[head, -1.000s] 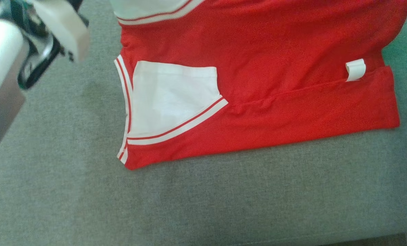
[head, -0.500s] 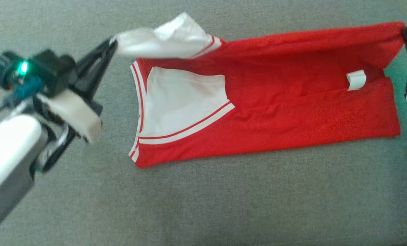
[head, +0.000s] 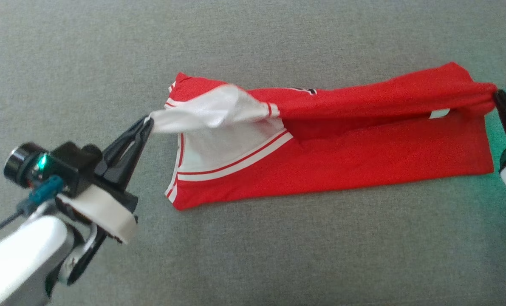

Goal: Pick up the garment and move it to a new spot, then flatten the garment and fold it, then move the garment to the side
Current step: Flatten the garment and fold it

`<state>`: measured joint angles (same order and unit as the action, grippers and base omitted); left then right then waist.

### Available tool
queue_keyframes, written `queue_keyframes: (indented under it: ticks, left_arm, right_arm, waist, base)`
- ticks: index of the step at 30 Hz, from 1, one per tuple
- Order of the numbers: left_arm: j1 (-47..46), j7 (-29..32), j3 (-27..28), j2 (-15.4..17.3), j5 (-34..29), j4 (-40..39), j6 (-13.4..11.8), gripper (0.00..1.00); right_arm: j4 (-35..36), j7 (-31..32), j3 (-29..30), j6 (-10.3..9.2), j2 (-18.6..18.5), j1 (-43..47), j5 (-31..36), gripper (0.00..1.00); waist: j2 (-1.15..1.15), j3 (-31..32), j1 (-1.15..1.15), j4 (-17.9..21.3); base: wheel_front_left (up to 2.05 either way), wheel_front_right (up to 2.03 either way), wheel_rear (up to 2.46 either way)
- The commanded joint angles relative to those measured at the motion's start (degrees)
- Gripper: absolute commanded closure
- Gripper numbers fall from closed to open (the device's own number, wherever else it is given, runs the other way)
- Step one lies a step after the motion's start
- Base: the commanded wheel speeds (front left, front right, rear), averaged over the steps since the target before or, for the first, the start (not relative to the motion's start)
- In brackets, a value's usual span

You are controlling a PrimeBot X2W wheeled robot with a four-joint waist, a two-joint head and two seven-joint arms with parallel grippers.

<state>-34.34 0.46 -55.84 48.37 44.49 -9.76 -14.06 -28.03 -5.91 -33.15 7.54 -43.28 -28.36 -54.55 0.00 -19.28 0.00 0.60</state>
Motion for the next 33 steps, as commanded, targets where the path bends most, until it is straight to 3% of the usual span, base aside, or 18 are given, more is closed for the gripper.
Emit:
queue_keyframes:
  ticks: [1, 11, 12, 13, 14, 15, 20, 25, 29, 33]
  left_arm:
    - [-0.8, -0.8, 2.7, 2.9, 0.5, -1.7, -0.8, 1.00]
    - [5.3, -3.6, 0.7, 0.9, 1.8, -2.4, -3.1, 1.00]
    - [5.7, -4.0, 0.4, 0.2, 1.8, -1.9, -3.1, 1.00]
    - [6.1, -4.6, 0.3, -0.5, 1.9, -1.3, -3.3, 0.75]
    - [6.3, -5.3, 0.2, -1.3, 1.9, -0.6, -3.6, 0.14]
    - [6.6, -5.9, 0.1, -2.1, 1.7, 0.0, -3.8, 0.00]
    - [8.4, -11.7, 1.8, -7.2, 1.7, 3.9, -7.2, 0.00]
    - [11.5, -15.3, 6.8, -13.7, -0.4, 8.0, -11.2, 0.00]
    - [14.8, -15.4, 13.0, -18.7, -7.8, 9.8, -13.6, 0.00]
    - [18.7, -15.4, 18.4, -24.3, -14.6, 9.5, -13.0, 0.00]
  right_arm:
    - [1.5, 0.2, 1.1, -0.05, -1.7, 2.2, 0.7, 1.00]
    - [6.6, 4.3, 10.0, -0.05, 2.7, 11.3, 5.2, 1.00]
    - [7.0, 4.7, 10.9, -0.05, 3.3, 11.8, 5.8, 0.94]
    - [7.3, 4.9, 11.8, -0.05, 4.0, 12.3, 6.6, 0.70]
    - [7.5, 5.1, 12.7, -0.05, 4.6, 12.7, 7.4, 0.05]
    - [7.8, 4.7, 14.0, -0.05, 5.3, 13.1, 8.2, 0.00]
    - [9.5, 2.0, 21.5, -0.05, 9.8, 17.5, 10.6, 0.00]
    - [11.3, -1.4, 28.6, -0.05, 16.0, 22.6, 12.0, 0.00]
    - [11.1, -1.7, 32.2, -0.05, 19.6, 23.2, 13.9, 0.00]
    - [9.0, -0.2, 35.2, -0.05, 21.4, 20.9, 15.2, 0.00]
  waist:
    - [0.00, 0.2, 0.00, -0.1]
    - [0.00, 0.2, 0.00, -0.1]
    - [0.00, 0.1, 0.00, -0.1]
    - [0.00, -0.1, 0.00, -0.1]
    - [0.00, -0.2, 0.00, 0.0]
    - [0.00, -0.3, 0.00, 0.0]
    - [0.00, 0.1, 0.00, -0.2]
    - [0.00, 1.5, 0.00, -1.0]
    - [0.00, 3.0, 0.00, -2.1]
    - [0.00, 4.2, 0.00, -3.7]
  base:
    - [0.00, 0.00, 0.00]
    - [0.00, 0.00, 0.00]
    - [0.00, 0.00, 0.00]
    - [0.00, 0.00, 0.00]
    - [0.00, 0.00, 0.00]
    - [0.00, 0.00, 0.00]
    - [0.00, 0.00, 0.00]
    - [0.00, 0.00, 0.00]
    - [0.00, 0.00, 0.00]
    - [0.00, 0.00, 0.00]
